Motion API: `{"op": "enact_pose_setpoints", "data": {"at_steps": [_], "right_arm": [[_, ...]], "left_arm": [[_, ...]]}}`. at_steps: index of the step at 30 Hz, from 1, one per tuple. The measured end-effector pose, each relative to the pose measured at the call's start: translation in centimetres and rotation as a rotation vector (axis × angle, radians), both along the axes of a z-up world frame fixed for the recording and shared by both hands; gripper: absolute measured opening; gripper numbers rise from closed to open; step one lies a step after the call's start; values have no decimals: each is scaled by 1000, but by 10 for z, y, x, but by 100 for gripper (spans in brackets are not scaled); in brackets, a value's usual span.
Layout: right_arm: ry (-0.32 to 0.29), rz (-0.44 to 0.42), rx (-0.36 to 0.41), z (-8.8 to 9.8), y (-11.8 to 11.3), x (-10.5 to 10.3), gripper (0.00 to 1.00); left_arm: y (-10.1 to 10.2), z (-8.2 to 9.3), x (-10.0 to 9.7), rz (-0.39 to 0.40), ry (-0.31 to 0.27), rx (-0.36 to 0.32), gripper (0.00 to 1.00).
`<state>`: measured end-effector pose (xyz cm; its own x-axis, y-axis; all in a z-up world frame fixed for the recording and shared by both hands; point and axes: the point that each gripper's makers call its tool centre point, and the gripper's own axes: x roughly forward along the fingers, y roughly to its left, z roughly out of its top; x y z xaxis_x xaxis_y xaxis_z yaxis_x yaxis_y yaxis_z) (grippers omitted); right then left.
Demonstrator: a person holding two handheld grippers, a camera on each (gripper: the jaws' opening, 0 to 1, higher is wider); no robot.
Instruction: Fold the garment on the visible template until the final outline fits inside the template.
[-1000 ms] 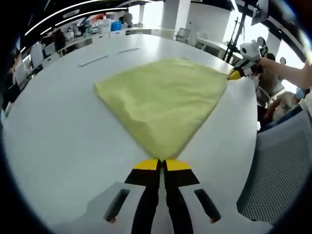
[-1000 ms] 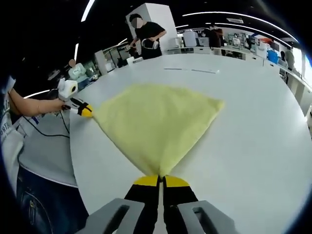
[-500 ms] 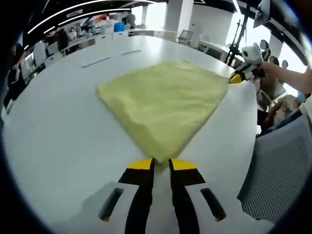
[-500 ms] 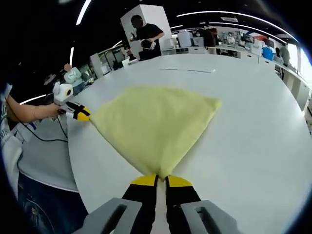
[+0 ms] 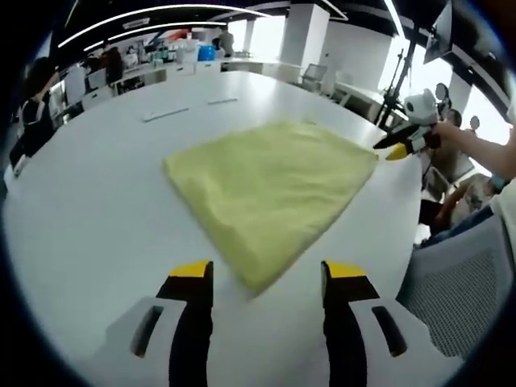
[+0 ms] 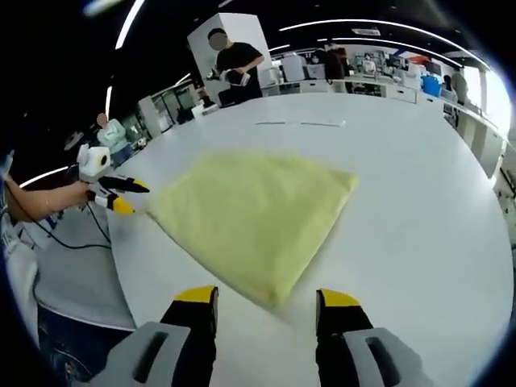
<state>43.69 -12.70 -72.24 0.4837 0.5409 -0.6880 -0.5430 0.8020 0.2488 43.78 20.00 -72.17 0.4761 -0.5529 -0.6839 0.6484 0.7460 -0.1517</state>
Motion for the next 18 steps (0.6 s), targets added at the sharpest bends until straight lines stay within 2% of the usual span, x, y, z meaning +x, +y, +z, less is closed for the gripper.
{"op": "enact_pose_setpoints", "data": {"at_steps": [3,11,18], "right_arm": [[-12,5,-3,7,2,-1,55],[-62,38,0,35,16,-8,70],[-80,75,-17,49,22,-12,81]], "left_arm": [[-7,5,-5,-21,10,-26,63],[-17,24,-13,-39,-6,-37,76],[-20,40,-19,-32,-14,-56,87]]}}
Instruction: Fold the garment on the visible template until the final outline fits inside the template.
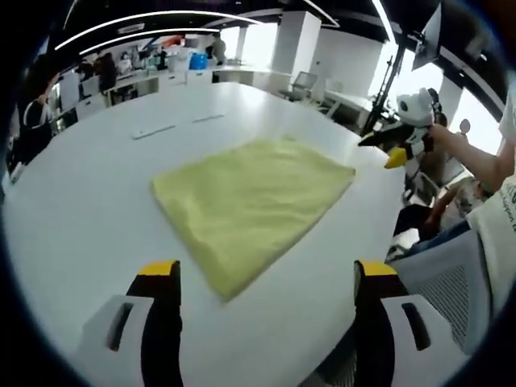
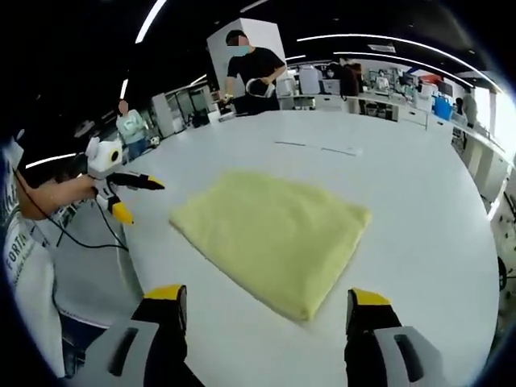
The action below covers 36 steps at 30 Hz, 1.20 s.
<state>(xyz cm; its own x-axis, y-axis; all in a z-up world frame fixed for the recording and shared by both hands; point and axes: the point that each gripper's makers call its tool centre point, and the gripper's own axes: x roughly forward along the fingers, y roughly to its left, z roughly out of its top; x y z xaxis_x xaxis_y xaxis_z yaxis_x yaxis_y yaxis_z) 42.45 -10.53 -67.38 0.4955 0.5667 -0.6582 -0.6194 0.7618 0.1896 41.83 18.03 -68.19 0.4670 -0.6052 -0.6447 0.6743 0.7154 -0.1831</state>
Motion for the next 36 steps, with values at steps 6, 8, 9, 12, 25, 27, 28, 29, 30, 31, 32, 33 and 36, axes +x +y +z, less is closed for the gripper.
{"op": "enact_pose_setpoints", "data": {"at_steps": [6,8,9,12,25,27,28,29,30,31,32,33,36], "right_arm": [[-19,3,4,12,2,-2,87],[-28,2,9,16,4,-4,89],[-32,1,14,18,5,-4,90],[-36,-5,30,21,10,-7,94],[-39,-43,5,26,11,-15,99],[-44,-52,-7,25,9,-14,99],[-47,-52,-10,25,10,-15,99],[-42,-55,-10,25,11,-16,99],[-40,-56,-12,25,12,-16,99],[-41,-54,-12,25,13,-17,99],[-41,-52,-13,24,15,-17,99],[-37,-46,-21,23,17,-19,99],[-28,-38,-34,21,18,-20,99]], "left_arm": [[-3,9,-4,11,-10,-15,93],[-3,13,-6,14,-7,-29,94],[-3,14,-6,18,-2,-39,96],[-2,20,-4,39,-24,-54,99],[5,22,-9,75,-57,-60,98],[5,21,-11,84,-44,-64,98],[6,20,-12,85,-42,-64,98],[7,20,-12,91,-40,-61,97],[10,19,-12,99,-41,-56,97],[11,19,-12,101,-41,-53,97],[13,19,-13,108,-41,-44,97],[14,19,-14,110,-41,-36,97],[16,15,-19,102,-28,-13,96]]}}
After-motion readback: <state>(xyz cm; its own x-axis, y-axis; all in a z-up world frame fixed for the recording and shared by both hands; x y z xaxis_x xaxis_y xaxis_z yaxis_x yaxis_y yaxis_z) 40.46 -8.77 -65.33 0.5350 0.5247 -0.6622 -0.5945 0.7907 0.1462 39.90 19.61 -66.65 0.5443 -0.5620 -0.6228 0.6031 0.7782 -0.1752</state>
